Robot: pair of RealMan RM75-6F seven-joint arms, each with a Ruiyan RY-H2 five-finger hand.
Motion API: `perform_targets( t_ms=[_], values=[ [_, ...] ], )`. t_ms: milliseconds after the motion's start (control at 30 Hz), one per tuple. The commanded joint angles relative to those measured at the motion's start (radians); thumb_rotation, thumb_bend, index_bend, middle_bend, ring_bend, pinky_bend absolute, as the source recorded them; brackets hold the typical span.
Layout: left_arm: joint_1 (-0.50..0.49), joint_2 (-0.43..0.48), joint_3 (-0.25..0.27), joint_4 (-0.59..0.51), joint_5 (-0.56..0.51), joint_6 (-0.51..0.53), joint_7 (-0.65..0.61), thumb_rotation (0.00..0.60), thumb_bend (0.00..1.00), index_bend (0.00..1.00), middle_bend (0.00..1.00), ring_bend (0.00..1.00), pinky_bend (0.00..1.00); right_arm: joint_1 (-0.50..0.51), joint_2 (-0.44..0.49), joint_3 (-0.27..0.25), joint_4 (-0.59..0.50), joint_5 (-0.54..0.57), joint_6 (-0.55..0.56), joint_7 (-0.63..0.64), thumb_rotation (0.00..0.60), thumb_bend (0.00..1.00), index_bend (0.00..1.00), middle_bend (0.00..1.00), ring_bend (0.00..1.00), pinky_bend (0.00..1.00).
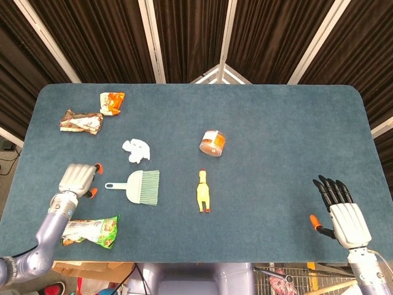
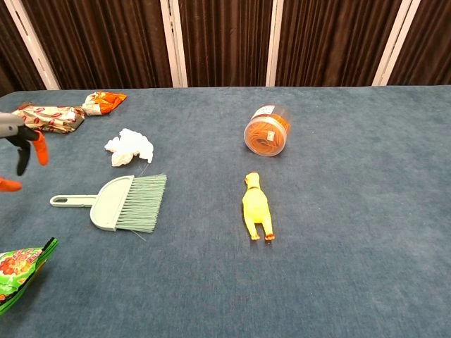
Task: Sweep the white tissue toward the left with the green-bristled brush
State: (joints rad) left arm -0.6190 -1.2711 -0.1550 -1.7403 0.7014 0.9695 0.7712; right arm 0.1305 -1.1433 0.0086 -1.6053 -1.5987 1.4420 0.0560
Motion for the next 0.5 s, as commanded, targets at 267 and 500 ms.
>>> perform_targets(
  t_ms=[267, 500],
  values=[
    [-0.036, -0.044, 0.051, 0.008, -0.003, 0.034, 0.021, 0.6, 0.26, 0.23, 0.41, 1.0, 0.98, -0.002, 0.001, -0.001, -0.003, -0.001, 0.003, -0.003, 0.6, 0.34, 0.0, 0.0, 0.0, 0.0],
    [-0.04, -0.076, 0.076, 0.049, 0.064, 0.056, 0.006, 0.6, 0.26, 0.29, 0.46, 1.0, 0.99, -0.003, 0.001, -0.002, -0.005, -0.002, 0.004, -0.003, 0.6, 0.34, 0.0, 0.0, 0.0, 0.0]
  ],
)
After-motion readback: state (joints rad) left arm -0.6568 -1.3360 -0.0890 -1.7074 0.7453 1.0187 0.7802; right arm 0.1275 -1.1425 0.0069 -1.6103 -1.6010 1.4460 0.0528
